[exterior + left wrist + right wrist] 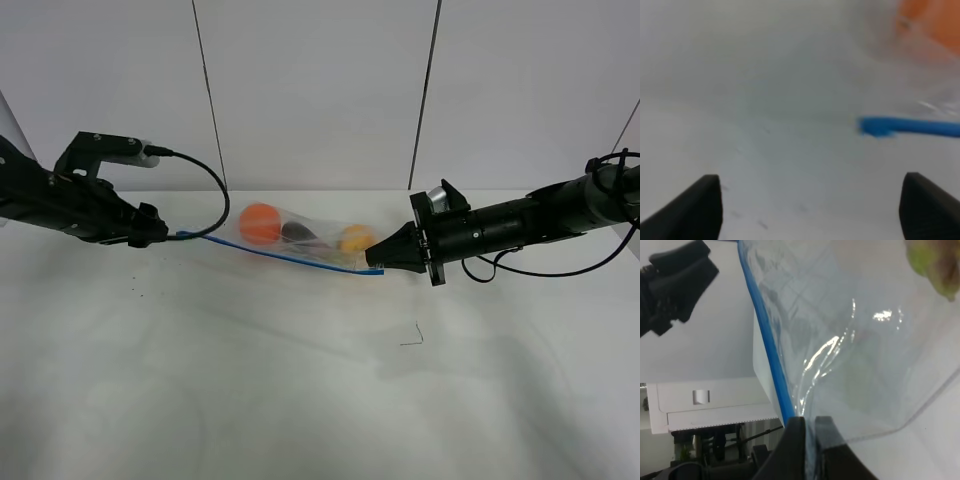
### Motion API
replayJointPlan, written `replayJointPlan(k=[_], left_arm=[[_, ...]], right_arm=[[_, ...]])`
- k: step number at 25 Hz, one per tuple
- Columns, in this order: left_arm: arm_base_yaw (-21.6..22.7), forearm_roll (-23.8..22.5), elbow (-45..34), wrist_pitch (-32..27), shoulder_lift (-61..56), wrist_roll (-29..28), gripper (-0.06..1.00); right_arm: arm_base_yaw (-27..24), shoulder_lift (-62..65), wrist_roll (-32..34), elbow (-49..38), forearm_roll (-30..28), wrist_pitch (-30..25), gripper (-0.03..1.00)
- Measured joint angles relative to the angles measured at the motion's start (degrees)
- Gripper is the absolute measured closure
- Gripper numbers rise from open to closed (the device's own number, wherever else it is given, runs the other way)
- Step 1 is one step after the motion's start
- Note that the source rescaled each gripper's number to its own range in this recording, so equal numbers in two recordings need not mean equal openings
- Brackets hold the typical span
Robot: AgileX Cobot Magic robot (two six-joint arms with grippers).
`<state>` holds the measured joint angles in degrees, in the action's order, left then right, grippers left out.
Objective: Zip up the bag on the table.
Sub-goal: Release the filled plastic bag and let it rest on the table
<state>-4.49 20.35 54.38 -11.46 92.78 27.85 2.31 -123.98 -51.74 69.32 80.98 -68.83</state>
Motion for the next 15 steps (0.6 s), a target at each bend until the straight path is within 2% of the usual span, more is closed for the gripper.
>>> replayJointPlan(k=[5,8,9,11,13,15], left_arm=[[0.0,-1.4,11.1,-22.0,0.0,-7.6,-0.05],[0.0,-8.5,15.8,-34.5,0.0,-16.4,-0.05],[0.0,-8.5,15.8,-34.5,0.0,-16.4,-0.05],[0.0,-15.2,17.3,-42.1,0.0,-23.9,-0.05],[0.0,-20.8,17.8,-47.2,0.0,-27.9,-0.05],[0.0,-23.1,17.9,-49.4,-0.1,-29.6,-0.05]], right_arm=[[0.0,0.0,0.0,0.0,0.0,0.0,0.97],[0.0,0.0,0.0,0.0,-0.1,0.0,0.97],[0.0,0.0,0.0,0.0,-0.1,0.0,0.97],[0.0,0.0,0.0,0.0,-0.1,0.0,0.97],[0.0,0.0,0.0,0.0,-0.1,0.0,0.97],[0.0,0.0,0.0,0.0,-0.2,0.0,0.97]])
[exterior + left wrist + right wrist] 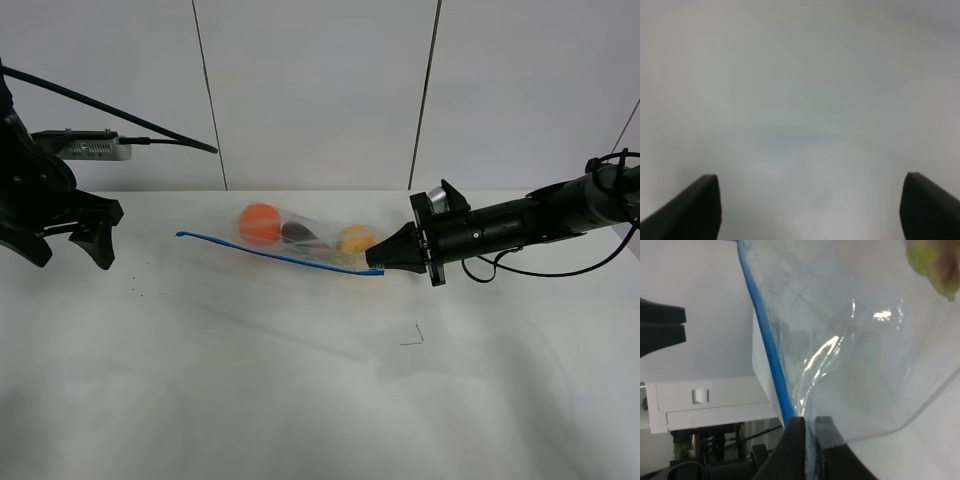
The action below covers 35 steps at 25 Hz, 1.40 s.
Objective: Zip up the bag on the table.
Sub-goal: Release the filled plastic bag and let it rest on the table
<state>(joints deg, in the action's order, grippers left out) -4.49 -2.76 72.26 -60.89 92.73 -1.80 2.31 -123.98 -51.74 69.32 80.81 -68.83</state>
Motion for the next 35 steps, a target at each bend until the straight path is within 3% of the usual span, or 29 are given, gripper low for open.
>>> replayJointPlan(k=[7,14,20,26,29,35], left_arm=[[0.0,-0.4,0.0,-5.9,0.0,-3.4,-0.05],[0.0,-0.6,-2.4,-6.0,-3.1,-4.2,-0.05],[0.0,-0.1,-14.0,-6.0,-12.9,-4.2,-0.05],[0.0,1.1,-33.5,-5.8,-26.9,-3.8,-0.05],[0.0,1.1,-40.5,-3.0,-34.1,-3.6,-0.05],[0.0,1.7,-43.6,0.8,-49.3,-1.8,-0.05]], right_arm=[[0.0,0.0,0.0,0.0,-0.1,0.0,0.97],[0.0,0.0,0.0,0.0,-0.1,0.0,0.97],[0.0,0.0,0.0,0.0,-0.1,0.0,0.97],[0.0,0.0,0.4,0.0,-0.1,0.0,0.97],[0.0,0.0,0.4,0.0,-0.1,0.0,0.97],[0.0,0.0,0.4,0.0,-0.1,0.0,0.97]])
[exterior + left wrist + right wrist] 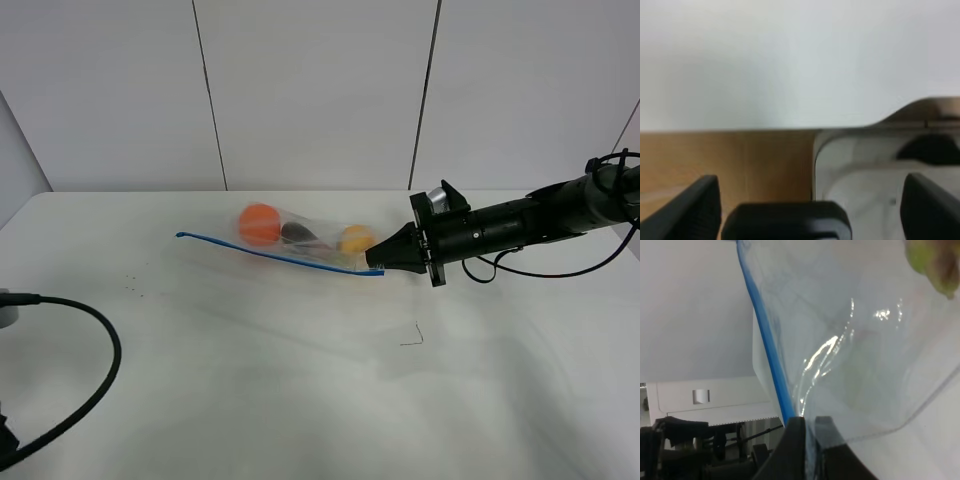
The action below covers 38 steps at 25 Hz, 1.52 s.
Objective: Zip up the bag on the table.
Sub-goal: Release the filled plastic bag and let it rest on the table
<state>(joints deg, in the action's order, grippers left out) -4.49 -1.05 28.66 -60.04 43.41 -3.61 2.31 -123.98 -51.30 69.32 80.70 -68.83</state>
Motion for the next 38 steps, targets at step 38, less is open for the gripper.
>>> replayJointPlan(k=[38], left_arm=[[6.9,0.5,-0.4,-0.1,-33.0,3.6,-0.05]], right_arm=[[0.0,0.0,0.1,0.0,0.0,0.0,0.97]])
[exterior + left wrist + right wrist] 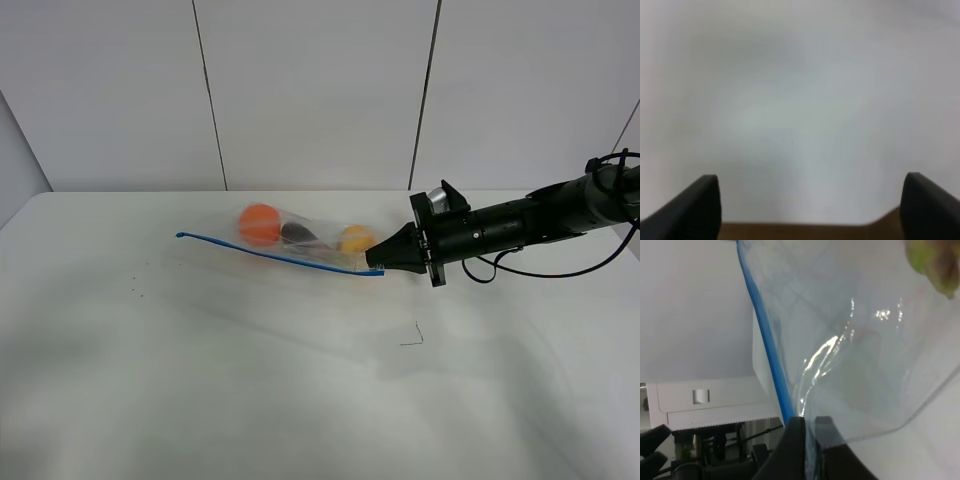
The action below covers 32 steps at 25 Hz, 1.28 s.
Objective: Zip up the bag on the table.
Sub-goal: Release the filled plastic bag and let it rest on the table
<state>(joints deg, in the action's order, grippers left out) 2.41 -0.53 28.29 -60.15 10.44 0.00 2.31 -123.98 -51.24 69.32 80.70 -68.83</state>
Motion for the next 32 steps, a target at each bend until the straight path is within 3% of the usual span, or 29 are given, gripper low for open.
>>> replayJointPlan(k=[8,25,27,30,32], left_arm=[[-3.4,0.1,-0.1,0.0,-10.5,0.0,-0.05],[-3.4,0.1,-0.1,0.0,-10.6,0.0,-0.05],[-3.4,0.1,-0.1,0.0,-10.6,0.0,-0.05],[-3.4,0.1,-0.1,0.0,-10.6,0.0,-0.05],[-3.4,0.1,-0.1,0.0,-10.6,0.0,-0.05]], right_arm=[[0.0,0.0,0.0,0.0,0.0,0.0,0.97],[0.0,0.0,0.0,0.0,-0.4,0.0,0.94],[0.0,0.0,0.3,0.0,-1.1,-0.1,0.80],[0.0,0.1,2.9,0.0,-2.3,-0.2,0.27],[0.0,0.7,4.7,0.0,-4.3,-0.2,0.08]])
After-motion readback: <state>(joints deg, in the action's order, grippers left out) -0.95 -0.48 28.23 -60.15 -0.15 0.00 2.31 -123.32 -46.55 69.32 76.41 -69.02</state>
